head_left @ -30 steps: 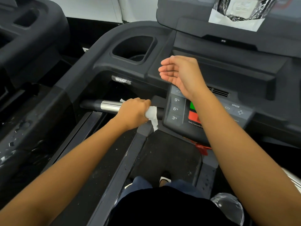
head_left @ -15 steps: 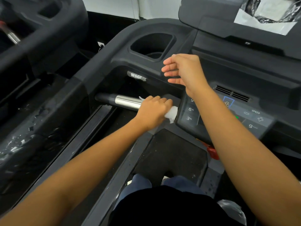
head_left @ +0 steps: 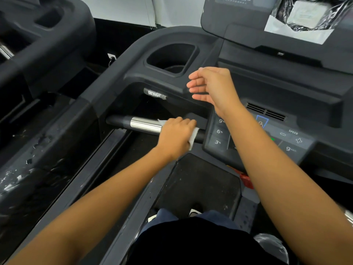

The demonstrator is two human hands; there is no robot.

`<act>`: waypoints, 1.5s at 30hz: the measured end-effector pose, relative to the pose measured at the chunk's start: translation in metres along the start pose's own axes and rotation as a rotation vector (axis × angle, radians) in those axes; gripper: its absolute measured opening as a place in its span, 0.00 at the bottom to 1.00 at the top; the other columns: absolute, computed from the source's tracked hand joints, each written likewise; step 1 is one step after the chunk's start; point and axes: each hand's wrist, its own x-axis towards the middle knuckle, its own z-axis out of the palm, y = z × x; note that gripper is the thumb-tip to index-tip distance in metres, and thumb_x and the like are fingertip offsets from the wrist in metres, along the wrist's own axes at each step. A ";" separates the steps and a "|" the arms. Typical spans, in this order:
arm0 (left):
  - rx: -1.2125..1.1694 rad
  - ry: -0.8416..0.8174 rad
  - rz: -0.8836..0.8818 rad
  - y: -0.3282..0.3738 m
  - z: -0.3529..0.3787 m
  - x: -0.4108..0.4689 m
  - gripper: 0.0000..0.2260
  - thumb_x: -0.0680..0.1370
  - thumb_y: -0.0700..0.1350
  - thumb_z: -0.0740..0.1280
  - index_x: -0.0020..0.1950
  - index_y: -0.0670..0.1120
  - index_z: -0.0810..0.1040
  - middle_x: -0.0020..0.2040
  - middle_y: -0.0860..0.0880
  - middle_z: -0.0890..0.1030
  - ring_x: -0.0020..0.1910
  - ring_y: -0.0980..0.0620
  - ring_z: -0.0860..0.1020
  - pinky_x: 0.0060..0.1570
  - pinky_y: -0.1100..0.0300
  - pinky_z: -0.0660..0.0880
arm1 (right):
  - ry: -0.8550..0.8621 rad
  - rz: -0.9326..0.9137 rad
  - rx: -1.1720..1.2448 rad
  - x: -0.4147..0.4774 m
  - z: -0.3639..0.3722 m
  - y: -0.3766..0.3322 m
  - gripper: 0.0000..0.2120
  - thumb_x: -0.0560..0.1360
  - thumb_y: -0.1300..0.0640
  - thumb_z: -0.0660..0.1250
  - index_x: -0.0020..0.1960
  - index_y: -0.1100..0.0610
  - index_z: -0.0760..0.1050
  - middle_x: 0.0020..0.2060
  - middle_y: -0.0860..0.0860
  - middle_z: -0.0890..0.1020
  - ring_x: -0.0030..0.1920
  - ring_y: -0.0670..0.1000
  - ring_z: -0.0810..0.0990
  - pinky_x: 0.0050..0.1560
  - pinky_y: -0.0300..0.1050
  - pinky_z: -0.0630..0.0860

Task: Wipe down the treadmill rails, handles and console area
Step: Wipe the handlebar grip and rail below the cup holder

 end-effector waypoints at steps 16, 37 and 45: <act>-0.009 -0.074 -0.133 -0.135 0.000 -0.050 0.19 0.66 0.52 0.75 0.52 0.46 0.76 0.44 0.47 0.79 0.43 0.44 0.76 0.45 0.49 0.71 | -0.107 0.069 -0.140 0.007 0.047 0.022 0.11 0.78 0.59 0.60 0.49 0.60 0.81 0.40 0.55 0.85 0.39 0.50 0.82 0.46 0.47 0.81; -0.095 -0.087 0.023 -0.157 -0.004 -0.046 0.15 0.69 0.44 0.72 0.54 0.47 0.76 0.43 0.48 0.78 0.39 0.45 0.76 0.39 0.50 0.72 | -0.042 0.102 -0.134 0.021 0.072 0.017 0.12 0.79 0.59 0.60 0.51 0.61 0.81 0.44 0.57 0.85 0.40 0.51 0.82 0.47 0.47 0.81; -0.075 -0.215 -0.056 -0.188 -0.010 -0.061 0.25 0.66 0.36 0.75 0.60 0.48 0.72 0.49 0.48 0.77 0.50 0.46 0.74 0.50 0.52 0.73 | -0.008 0.137 -0.134 0.019 0.058 0.029 0.12 0.80 0.57 0.60 0.50 0.61 0.81 0.42 0.57 0.85 0.41 0.52 0.82 0.51 0.50 0.81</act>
